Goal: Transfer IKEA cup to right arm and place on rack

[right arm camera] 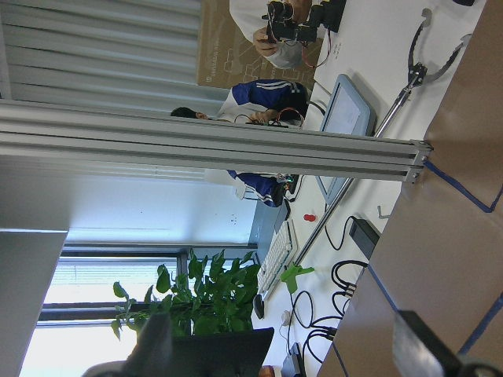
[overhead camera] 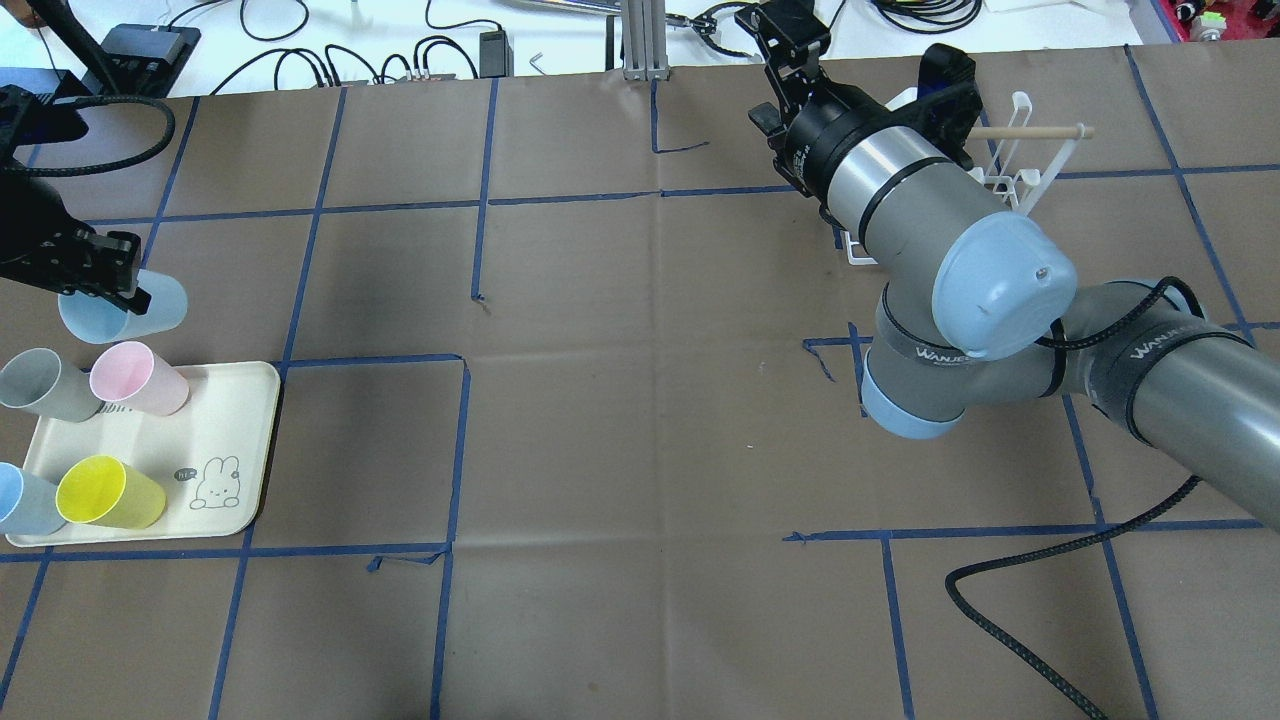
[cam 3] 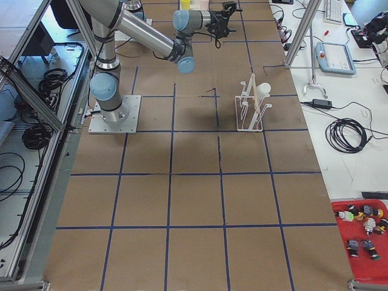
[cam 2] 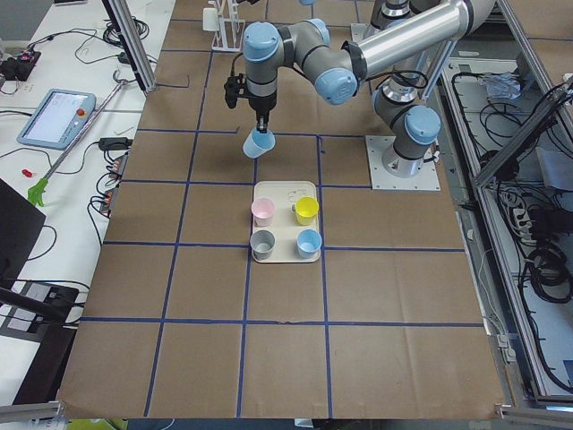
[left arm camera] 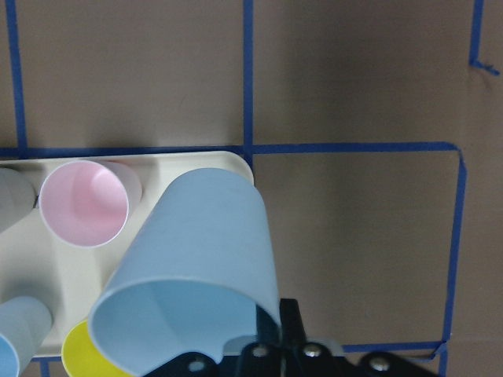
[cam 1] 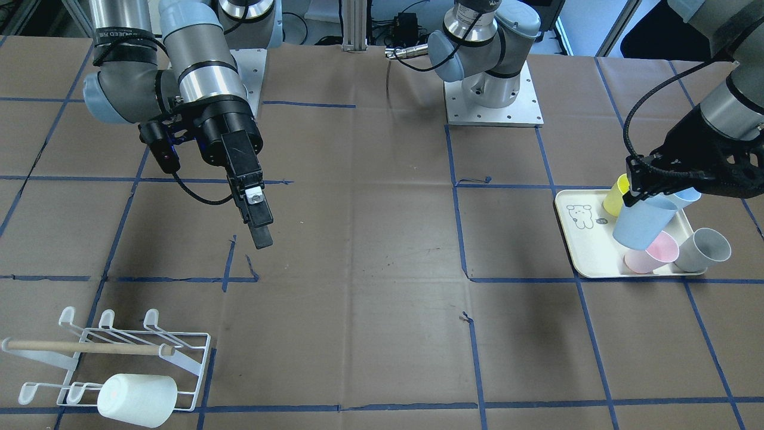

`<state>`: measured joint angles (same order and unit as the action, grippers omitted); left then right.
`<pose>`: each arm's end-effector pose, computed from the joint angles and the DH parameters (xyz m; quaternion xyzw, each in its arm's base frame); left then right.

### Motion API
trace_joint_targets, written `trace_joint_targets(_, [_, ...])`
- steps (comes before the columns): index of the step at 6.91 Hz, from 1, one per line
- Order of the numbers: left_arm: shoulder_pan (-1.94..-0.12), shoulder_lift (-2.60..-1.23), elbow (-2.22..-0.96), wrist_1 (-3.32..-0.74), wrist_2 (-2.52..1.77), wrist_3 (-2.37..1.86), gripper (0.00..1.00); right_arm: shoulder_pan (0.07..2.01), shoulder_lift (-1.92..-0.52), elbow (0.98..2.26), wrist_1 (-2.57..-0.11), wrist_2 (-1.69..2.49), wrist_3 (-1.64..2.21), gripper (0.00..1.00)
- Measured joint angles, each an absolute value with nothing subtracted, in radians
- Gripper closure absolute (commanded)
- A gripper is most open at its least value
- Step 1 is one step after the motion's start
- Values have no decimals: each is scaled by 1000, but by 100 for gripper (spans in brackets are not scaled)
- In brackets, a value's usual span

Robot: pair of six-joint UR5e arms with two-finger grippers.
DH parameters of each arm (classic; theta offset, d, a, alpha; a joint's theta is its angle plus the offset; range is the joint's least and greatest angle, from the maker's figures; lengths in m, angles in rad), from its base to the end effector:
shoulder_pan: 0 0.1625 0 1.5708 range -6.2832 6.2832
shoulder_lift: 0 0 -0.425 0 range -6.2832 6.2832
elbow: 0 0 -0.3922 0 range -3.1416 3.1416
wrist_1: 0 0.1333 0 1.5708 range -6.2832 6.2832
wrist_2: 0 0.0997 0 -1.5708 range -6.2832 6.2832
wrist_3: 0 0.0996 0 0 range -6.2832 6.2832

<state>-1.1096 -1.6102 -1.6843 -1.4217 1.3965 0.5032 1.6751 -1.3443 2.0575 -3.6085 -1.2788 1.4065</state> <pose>0.0893 -0.5181 0.4290 -0.0208 -0.9960 0.0387 0.0780 0.2141 -0.4892 0.3935 0.4017 0.6748 -0.3642 0.5006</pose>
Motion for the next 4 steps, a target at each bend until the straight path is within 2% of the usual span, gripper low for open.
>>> trace_joint_targets(4, [-1147, -1605, -1720, -1177, 861, 557, 100, 1675, -1338, 2062, -3604, -1280, 1412, 0])
